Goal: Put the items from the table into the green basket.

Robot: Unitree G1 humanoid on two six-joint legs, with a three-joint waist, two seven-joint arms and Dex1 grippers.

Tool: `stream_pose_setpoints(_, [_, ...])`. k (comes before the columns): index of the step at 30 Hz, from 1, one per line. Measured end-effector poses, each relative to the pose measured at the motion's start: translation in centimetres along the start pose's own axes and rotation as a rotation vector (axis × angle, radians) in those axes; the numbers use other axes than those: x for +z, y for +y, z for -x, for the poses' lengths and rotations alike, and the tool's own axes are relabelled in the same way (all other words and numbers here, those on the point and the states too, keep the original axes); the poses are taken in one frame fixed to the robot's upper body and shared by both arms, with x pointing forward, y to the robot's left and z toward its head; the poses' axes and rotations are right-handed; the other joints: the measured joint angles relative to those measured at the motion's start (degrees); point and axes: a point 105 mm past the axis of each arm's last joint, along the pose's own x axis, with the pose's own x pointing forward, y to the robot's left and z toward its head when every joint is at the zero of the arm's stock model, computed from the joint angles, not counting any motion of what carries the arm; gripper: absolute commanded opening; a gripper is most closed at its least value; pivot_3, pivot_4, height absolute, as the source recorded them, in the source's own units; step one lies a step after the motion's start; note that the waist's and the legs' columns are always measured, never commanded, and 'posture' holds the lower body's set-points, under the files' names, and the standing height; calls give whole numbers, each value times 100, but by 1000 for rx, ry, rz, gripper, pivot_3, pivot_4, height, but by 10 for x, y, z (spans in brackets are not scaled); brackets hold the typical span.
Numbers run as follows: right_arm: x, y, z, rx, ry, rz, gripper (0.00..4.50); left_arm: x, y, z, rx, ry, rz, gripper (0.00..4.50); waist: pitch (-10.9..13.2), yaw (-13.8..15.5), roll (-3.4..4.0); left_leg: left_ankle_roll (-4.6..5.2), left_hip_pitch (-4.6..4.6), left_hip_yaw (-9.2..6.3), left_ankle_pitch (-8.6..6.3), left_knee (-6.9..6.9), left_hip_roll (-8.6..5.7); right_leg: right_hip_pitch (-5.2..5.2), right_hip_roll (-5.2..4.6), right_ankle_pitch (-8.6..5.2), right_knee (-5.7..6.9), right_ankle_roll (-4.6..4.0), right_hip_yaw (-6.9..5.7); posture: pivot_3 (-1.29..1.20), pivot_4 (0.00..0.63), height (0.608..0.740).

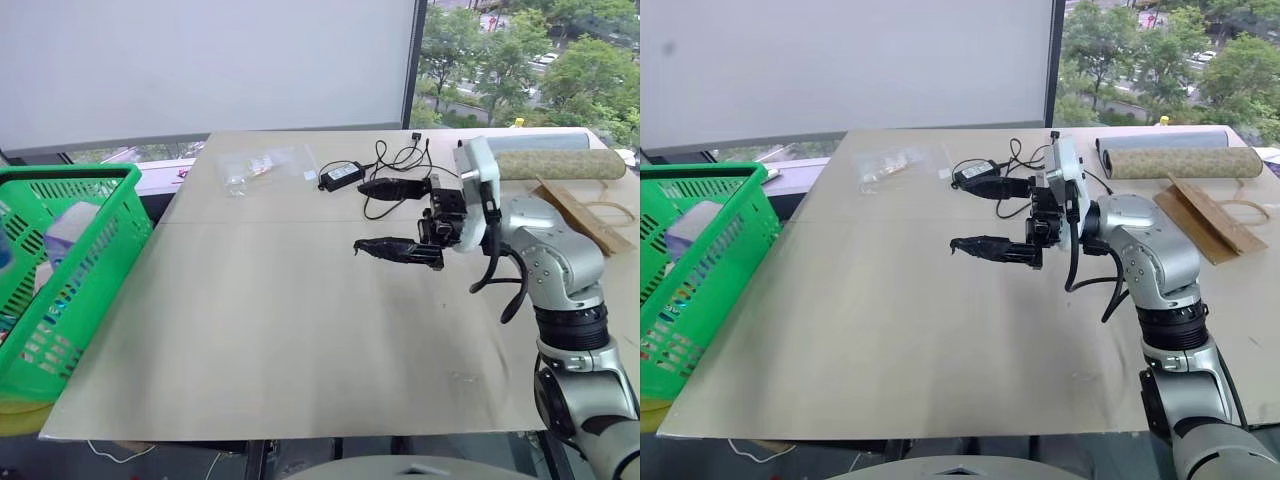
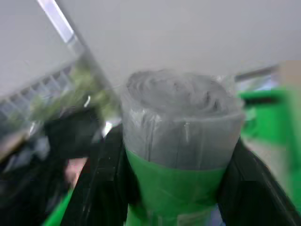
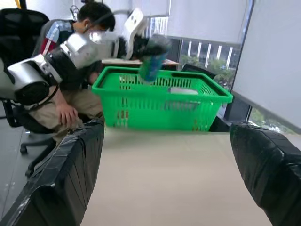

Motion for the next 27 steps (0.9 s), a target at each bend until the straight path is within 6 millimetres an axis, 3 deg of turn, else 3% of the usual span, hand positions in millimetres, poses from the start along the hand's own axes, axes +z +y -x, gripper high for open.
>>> stream_pose_setpoints(3, [1,-1,-1,-14,-9,-5,4500,-22,-13,-9,-48,46,-34,1766,-15,75,-25,0,-6,-18,0,2,-7,1,-12,0,-5,0,-20,64,0,740])
stream_pose_setpoints(4, [1,-1,-2,-19,-12,-6,4500,-27,-20,-13,-65,50,-21,2748,-22,94,-36,-1,-15,-26,0,5,-8,-1,-13,1,-8,0,-28,57,0,740])
stream_pose_setpoints(8, [6,1,-4,-35,-25,7,4500,-22,-30,-20,-91,-10,24,4466,-53,39,-86,-25,-50,-37,13,14,-7,-16,-16,1,-17,-1,-40,49,0,740])
stream_pose_setpoints(14, [0,-1,2,-85,-19,-14,4500,5,-44,-18,-141,-139,122,4466,-56,-74,-90,-24,-51,-36,13,13,-6,-16,-18,1,-18,-1,-41,37,0,740])
stream_pose_setpoints(17, [-17,-8,20,-205,34,-31,4500,27,-87,3,-344,-231,243,4466,-59,-114,-94,-22,-57,-36,13,16,-6,-14,-24,1,-24,0,-41,37,0,740])
stream_pose_setpoints(18, [-27,-12,32,-269,58,-49,4500,32,-111,17,-464,-243,280,4466,-60,-121,-93,-22,-55,-36,12,19,-6,-9,-25,1,-23,1,-40,27,0,740])
stream_pose_setpoints(19, [-39,-15,45,-327,88,-63,4500,34,-136,32,-574,-241,313,4466,-60,-137,-89,-20,-55,-33,11,20,-7,-8,-25,1,-26,1,-38,21,0,740])
stream_pose_setpoints(20, [-43,-15,50,-346,99,-71,4500,33,-145,38,-611,-236,322,4466,-60,-142,-82,-5,-52,-29,3,21,-8,-6,-27,2,-26,2,-34,20,0,740])
stream_pose_setpoints(23, [-81,-15,95,-506,213,-111,4500,14,-223,92,-911,-127,378,4466,-58,-176,-65,7,-43,-15,-4,29,-4,-5,-18,2,-15,2,-20,6,0,740])
stream_pose_setpoints(27, [-110,-7,128,-599,322,-118,4500,-11,-270,134,-1070,-12,343,4466,-50,-232,-42,11,-17,10,-6,27,6,5,-3,1,2,1,4,-14,0,740])
